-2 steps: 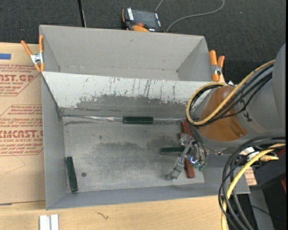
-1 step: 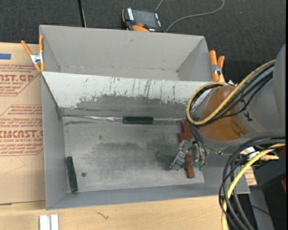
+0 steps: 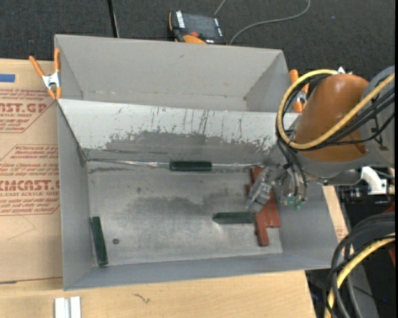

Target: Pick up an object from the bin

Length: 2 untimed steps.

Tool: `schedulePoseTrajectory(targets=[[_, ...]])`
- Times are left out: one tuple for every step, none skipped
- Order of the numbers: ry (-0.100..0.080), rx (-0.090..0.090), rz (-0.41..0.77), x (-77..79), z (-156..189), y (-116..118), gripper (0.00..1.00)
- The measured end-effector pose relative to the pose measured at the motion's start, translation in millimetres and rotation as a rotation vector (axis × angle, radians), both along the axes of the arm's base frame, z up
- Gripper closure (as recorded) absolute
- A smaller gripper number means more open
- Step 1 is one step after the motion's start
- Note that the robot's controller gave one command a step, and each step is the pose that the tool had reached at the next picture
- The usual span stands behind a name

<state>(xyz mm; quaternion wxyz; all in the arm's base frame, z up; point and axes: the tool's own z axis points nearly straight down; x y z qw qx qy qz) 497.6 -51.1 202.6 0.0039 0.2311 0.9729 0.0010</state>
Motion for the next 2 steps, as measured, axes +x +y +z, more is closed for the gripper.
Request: schedulePoseTrajectory(targets=[[0.008, -0.001, -0.002, -1.4, -4.7, -1.0, 0.0], [0.015, 0.0, 0.195, -10.2, -125.1, 4.9, 0.0]])
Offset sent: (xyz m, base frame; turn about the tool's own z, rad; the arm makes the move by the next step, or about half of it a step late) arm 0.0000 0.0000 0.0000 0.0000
